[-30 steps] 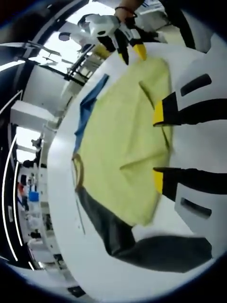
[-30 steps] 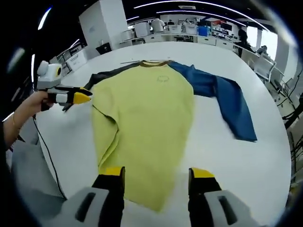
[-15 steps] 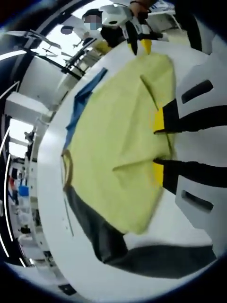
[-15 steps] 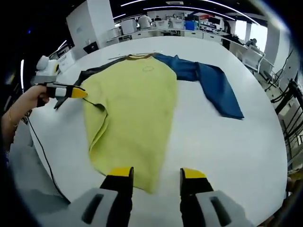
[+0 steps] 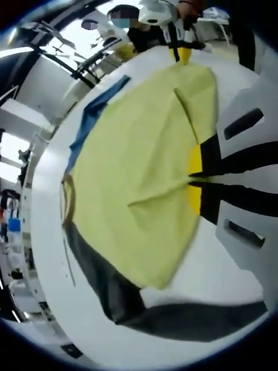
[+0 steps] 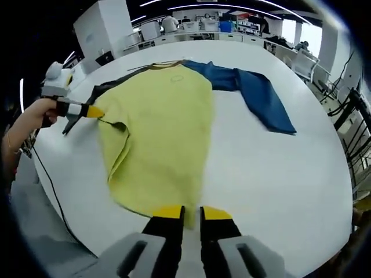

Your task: Fold the garment on the visible template until the final outline fits inside the template.

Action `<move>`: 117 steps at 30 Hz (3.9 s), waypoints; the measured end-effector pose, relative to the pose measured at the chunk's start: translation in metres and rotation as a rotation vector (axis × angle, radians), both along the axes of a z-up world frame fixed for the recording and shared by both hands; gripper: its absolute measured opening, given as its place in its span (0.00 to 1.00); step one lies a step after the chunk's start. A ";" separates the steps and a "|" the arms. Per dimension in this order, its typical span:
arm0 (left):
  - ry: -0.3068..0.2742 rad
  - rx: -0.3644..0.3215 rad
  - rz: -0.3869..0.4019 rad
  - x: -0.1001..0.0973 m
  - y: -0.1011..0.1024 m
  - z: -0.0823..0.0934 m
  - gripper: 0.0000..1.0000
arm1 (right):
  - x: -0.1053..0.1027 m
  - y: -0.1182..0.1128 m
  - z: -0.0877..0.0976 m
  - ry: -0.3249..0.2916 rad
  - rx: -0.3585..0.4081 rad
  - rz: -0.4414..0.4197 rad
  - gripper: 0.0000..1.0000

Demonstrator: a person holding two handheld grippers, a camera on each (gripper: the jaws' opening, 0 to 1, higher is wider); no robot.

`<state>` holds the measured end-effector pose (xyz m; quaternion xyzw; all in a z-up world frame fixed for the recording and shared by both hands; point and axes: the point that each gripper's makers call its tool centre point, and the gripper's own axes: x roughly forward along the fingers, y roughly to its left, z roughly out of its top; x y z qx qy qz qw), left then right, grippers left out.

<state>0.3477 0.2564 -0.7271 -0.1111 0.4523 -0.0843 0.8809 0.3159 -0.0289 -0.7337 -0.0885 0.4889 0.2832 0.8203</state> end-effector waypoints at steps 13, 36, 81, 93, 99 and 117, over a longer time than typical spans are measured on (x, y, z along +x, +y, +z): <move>0.001 -0.086 0.010 -0.022 0.001 0.026 0.00 | 0.000 0.001 0.004 0.001 0.019 0.019 0.00; 0.085 -0.136 0.051 -0.139 0.027 0.036 0.00 | 0.002 -0.003 0.012 -0.027 -0.006 0.089 0.00; -0.082 0.126 0.155 -0.163 0.063 0.048 0.60 | 0.003 -0.015 0.027 -0.032 -0.010 0.049 0.36; -0.163 0.125 0.122 -0.157 0.043 0.083 0.96 | 0.032 -0.026 0.053 -0.073 0.018 0.038 0.66; -0.187 0.097 0.116 -0.156 0.035 0.100 1.00 | 0.049 -0.033 0.059 -0.077 0.038 0.007 0.76; -0.200 0.118 0.093 -0.152 0.030 0.113 1.00 | 0.115 -0.055 0.058 -0.076 0.033 -0.032 0.73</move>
